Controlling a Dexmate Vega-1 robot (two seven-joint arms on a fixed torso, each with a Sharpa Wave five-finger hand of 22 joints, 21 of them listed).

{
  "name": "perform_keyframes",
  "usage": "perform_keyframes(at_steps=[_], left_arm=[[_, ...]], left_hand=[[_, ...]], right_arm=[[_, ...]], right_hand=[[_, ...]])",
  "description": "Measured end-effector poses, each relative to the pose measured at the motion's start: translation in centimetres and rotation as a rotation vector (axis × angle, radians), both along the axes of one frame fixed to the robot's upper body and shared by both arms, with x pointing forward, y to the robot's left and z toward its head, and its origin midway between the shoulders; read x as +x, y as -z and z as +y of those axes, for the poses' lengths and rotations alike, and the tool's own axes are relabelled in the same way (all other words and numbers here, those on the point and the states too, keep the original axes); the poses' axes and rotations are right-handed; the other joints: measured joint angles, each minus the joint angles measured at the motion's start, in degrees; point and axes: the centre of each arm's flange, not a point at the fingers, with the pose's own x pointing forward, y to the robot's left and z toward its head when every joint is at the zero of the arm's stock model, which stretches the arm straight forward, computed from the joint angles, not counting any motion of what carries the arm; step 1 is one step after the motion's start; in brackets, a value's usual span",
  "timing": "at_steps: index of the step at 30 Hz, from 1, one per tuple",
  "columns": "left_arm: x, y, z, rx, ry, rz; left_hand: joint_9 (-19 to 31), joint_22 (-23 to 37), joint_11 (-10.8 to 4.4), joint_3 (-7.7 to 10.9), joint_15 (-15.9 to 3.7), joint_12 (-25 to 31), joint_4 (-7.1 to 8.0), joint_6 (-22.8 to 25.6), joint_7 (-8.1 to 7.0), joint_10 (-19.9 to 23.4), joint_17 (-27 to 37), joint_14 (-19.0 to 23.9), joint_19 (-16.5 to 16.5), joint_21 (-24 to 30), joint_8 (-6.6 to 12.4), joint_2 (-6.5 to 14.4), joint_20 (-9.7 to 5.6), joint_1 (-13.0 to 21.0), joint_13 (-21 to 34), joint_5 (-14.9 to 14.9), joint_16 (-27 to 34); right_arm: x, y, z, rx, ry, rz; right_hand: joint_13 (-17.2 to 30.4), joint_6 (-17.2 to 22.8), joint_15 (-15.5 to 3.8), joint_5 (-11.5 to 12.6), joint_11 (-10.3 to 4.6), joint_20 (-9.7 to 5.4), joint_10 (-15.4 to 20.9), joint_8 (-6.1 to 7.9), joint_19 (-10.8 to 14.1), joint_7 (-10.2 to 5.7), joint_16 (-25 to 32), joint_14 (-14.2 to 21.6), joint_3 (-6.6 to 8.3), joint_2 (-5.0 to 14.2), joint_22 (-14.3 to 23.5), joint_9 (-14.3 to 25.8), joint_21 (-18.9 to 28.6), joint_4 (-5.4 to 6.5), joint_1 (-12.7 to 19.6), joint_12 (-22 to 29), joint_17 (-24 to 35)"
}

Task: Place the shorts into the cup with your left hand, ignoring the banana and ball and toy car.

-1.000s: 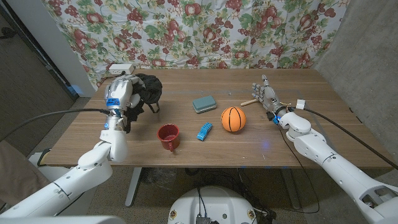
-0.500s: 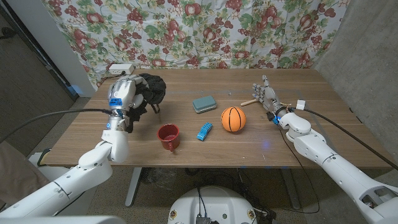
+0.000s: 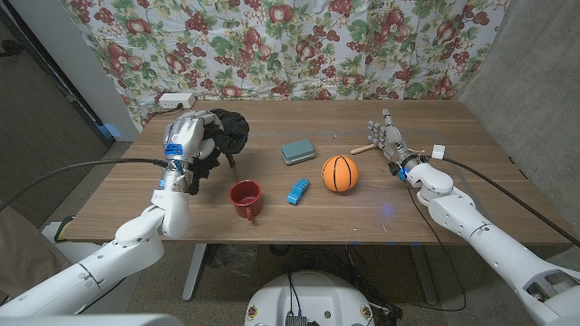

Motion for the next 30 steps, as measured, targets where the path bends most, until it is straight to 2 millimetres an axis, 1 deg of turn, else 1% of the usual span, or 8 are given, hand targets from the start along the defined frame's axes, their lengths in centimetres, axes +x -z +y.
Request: perform_keyframes(at_steps=[8, 27, 30], left_arm=[[0.0, 0.1, -0.5, 0.017, 0.021, 0.003], [-0.1, 0.8, -1.6, 0.059, 0.065, 0.001], [-0.2, 0.9, -1.7, 0.063, 0.07, -0.002]], left_hand=[[0.0, 0.0, -0.12, 0.24, -0.01, 0.01, -0.24, 0.07, 0.07, 0.11, 0.53, 0.02, 0.0, 0.18, 0.4, 0.0, 0.0, 0.0, 0.61, -0.03, -0.19], [-0.26, 0.0, -0.01, 0.48, 0.0, -0.09, -0.48, 0.18, -0.04, 0.62, 0.68, 0.42, 0.0, 0.88, 0.41, -0.09, 0.0, -0.25, 0.9, -0.43, 0.01], [-0.29, 0.0, -0.01, 0.72, 0.0, -0.11, -0.72, 0.18, -0.05, 0.62, 0.75, 0.42, 0.0, 0.9, 0.41, -0.2, 0.0, -0.37, 1.04, -0.44, 0.01]], right_arm=[[0.0, 0.0, 0.0, 0.0, 0.0, 0.0], [-0.1, 0.0, 0.0, 0.0, 0.001, -0.002], [-0.2, 0.0, 0.0, -0.001, 0.001, -0.003]], right_hand=[[0.0, 0.0, 0.0, 0.0, 0.0, 0.0, 0.0, 0.0, 0.0, 0.0, 0.0, 0.0, 0.0, 0.0, 0.0, 0.0, 0.0, 0.0, 0.0, 0.0, 0.0], [0.0, 0.0, 0.0, 0.0, 0.0, 0.0, 0.0, 0.0, 0.0, 0.0, 0.0, 0.0, 0.0, 0.0, 0.0, 0.0, 0.0, 0.0, 0.0, 0.0, 0.0], [0.0, 0.0, 0.0, 0.0, 0.0, 0.0, 0.0, 0.0, 0.0, 0.0, 0.0, 0.0, 0.0, 0.0, 0.0, 0.0, 0.0, 0.0, 0.0, 0.0, 0.0]])
